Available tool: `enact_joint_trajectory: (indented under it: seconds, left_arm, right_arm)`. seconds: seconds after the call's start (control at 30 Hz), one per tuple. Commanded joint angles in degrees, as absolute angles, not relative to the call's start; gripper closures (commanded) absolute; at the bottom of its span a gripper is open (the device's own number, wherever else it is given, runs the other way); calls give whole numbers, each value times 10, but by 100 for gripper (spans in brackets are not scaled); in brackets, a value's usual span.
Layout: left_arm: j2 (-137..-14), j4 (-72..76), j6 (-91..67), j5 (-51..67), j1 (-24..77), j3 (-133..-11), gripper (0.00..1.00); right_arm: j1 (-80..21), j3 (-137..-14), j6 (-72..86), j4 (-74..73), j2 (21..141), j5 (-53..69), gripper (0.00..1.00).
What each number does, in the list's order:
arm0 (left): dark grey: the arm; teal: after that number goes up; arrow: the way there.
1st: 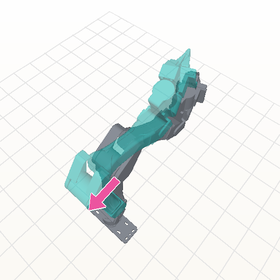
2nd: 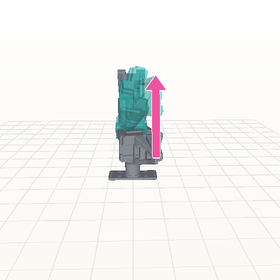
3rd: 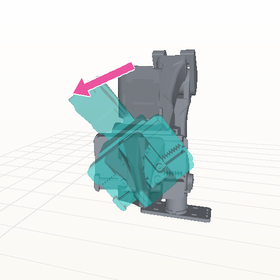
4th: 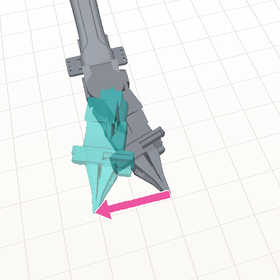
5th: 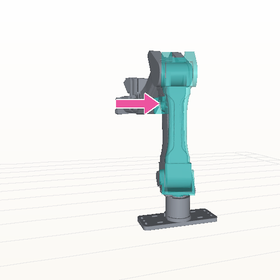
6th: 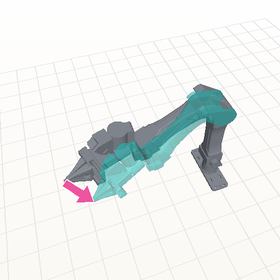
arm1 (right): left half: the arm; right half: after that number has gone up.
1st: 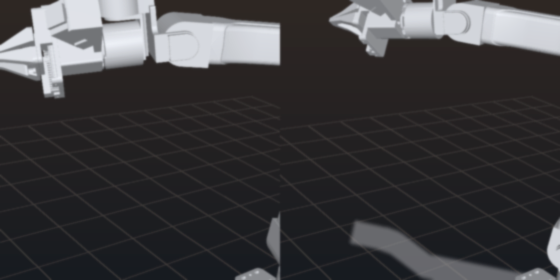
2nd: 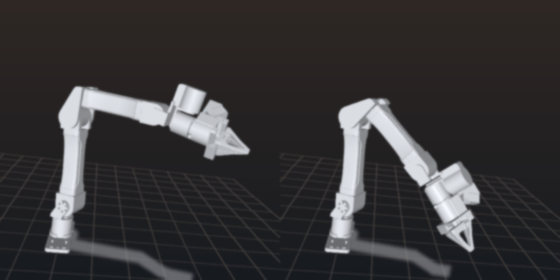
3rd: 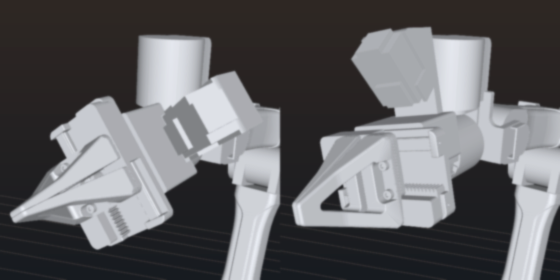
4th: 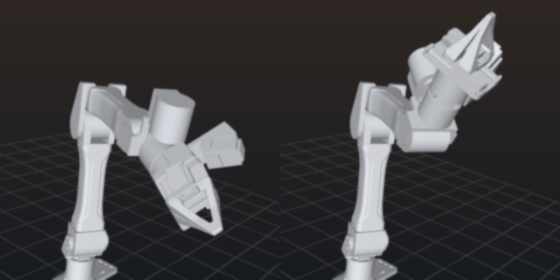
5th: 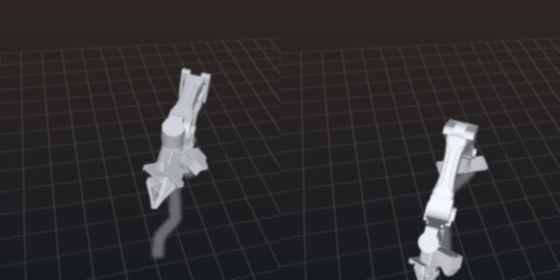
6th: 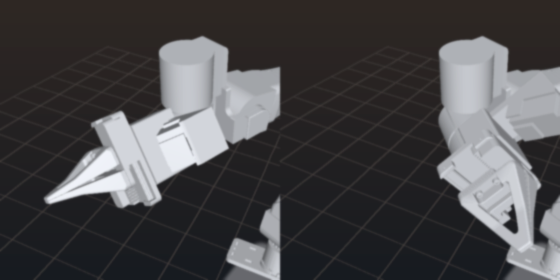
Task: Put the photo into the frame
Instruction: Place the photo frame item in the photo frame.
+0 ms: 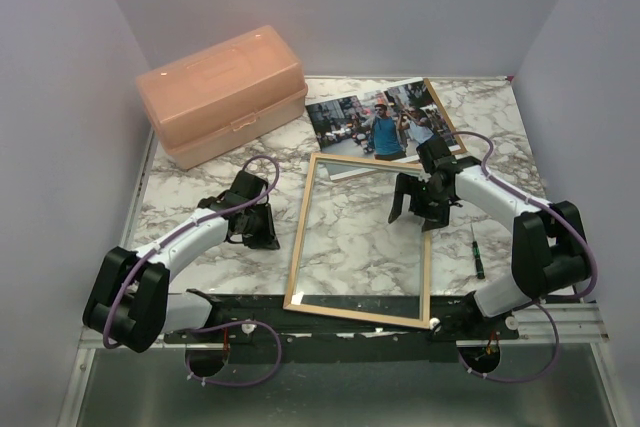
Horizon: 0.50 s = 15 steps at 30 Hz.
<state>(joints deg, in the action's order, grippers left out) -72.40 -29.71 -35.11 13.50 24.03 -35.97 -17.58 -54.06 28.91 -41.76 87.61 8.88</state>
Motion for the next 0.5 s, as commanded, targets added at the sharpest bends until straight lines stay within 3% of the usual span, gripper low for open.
enact_joint_trajectory:
  seconds: [0.0,0.47]
  left_arm:
    - [-713,-300,-349,127,242,-362,82]
    - [-746,-250,-357,162,242,-355,56]
  right_arm:
    - [-177,-558,294,-439,862,55,0]
    - [-177,-575,302,-496,843,5,0]
